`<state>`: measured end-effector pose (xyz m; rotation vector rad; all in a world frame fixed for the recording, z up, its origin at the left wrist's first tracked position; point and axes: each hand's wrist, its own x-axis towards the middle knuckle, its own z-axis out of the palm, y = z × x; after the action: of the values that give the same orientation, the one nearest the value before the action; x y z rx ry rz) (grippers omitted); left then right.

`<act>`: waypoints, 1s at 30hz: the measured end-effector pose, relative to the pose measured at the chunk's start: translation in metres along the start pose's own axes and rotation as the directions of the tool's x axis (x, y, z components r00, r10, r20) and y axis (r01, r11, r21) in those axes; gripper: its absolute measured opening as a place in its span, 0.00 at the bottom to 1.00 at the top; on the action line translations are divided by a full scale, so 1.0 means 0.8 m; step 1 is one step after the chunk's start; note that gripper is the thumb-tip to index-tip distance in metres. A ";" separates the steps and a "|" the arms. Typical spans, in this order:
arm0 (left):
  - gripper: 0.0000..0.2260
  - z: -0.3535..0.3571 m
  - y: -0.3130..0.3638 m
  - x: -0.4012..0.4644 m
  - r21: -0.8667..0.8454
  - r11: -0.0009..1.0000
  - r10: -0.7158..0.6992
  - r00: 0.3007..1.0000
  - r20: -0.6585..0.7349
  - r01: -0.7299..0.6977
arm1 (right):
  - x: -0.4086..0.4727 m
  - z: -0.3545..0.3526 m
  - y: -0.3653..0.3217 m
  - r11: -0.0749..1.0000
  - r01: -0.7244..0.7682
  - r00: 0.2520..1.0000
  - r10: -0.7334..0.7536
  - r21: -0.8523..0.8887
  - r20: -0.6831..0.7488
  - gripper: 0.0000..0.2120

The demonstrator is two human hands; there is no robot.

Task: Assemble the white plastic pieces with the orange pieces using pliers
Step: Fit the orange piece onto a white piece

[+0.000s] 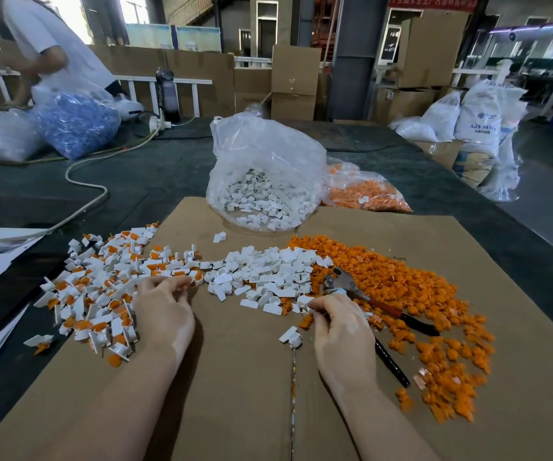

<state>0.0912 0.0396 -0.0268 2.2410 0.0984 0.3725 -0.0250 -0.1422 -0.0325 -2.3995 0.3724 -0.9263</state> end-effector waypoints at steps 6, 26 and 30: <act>0.18 -0.005 -0.003 0.003 0.052 0.998 -0.023 0.996 -0.088 0.027 | -0.001 -0.001 -0.001 1.000 0.018 1.000 -0.018 0.006 -0.017 0.11; 0.08 0.034 0.049 -0.076 -0.098 0.860 0.465 0.691 0.553 -0.501 | -0.002 0.005 0.000 0.997 0.006 0.995 0.002 -0.082 0.098 0.01; 0.08 0.031 0.050 -0.077 -0.199 0.906 0.418 0.717 0.558 -0.373 | -0.001 0.006 -0.002 0.998 0.001 0.998 0.003 -0.059 0.066 0.06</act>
<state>0.0373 -0.0162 -0.0258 2.1915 -0.7334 -0.1220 -0.0224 -0.1387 -0.0349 -2.4761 0.3809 -0.8442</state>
